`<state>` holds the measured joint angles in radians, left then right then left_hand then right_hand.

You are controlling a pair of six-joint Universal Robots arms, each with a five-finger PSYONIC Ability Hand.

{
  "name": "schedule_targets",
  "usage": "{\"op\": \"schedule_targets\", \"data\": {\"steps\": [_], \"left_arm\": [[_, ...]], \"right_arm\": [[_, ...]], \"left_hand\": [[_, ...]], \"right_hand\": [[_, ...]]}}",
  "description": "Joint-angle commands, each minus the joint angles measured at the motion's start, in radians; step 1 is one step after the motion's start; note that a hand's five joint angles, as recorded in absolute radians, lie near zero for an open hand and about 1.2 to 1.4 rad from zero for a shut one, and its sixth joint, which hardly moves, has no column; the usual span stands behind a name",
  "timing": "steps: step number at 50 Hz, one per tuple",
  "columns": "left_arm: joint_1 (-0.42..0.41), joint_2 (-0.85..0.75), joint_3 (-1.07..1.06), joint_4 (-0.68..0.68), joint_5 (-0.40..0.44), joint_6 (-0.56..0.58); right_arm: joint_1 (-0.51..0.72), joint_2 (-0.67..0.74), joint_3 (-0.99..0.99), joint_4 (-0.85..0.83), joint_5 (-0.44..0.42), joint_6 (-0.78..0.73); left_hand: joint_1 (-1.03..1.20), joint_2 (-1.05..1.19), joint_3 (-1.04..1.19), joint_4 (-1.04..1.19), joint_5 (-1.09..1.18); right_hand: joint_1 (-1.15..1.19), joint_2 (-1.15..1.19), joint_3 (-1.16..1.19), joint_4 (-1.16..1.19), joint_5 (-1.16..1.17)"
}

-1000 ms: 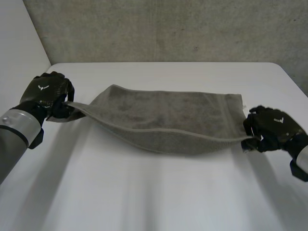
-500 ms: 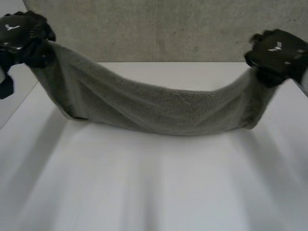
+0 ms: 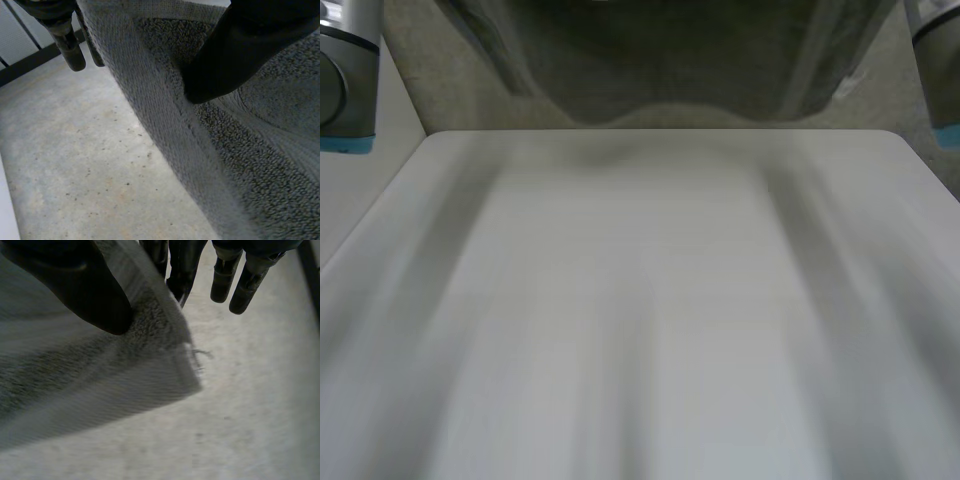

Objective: Fold the towel.

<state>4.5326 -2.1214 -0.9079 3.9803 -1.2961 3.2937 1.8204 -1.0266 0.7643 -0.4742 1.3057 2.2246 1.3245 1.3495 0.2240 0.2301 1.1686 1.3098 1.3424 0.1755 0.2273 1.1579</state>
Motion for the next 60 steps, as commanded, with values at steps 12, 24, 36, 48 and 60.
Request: {"op": "schedule_targets", "data": {"steps": [12,24,36,48,60], "left_arm": [[0.048,0.042,-0.557,-0.229,0.239,0.05],[0.141,0.064,-0.675,-0.387,0.276,0.323],[0.131,0.408,-0.6,-0.61,0.207,0.012],[0.148,0.722,-0.424,-0.721,0.184,-0.259],[0.16,0.581,-0.347,-0.71,0.159,-0.255]], "right_arm": [[-0.2,0.002,0.545,0.528,-0.273,-0.069],[-0.257,-0.113,0.678,0.529,-0.316,-0.067],[-0.262,-0.483,0.531,0.555,-0.232,0.614],[-0.268,-0.592,0.334,0.657,-0.201,0.638],[-0.219,-0.452,0.257,0.576,-0.2,0.515]], "left_hand": [[0.072,0.047,-0.049,-0.056,0.053],[0.072,0.047,-0.049,-0.056,0.053],[0.072,0.047,-0.049,-0.056,0.053],[0.072,0.047,-0.049,-0.056,0.053],[0.072,0.047,-0.049,-0.056,0.053]], "right_hand": [[0.086,0.054,-0.001,-0.053,0.064],[0.086,0.054,-0.001,-0.053,0.064],[0.086,0.054,-0.001,-0.053,0.064],[0.086,0.054,-0.001,-0.053,0.064],[0.086,0.054,-0.001,-0.053,0.064]]}}
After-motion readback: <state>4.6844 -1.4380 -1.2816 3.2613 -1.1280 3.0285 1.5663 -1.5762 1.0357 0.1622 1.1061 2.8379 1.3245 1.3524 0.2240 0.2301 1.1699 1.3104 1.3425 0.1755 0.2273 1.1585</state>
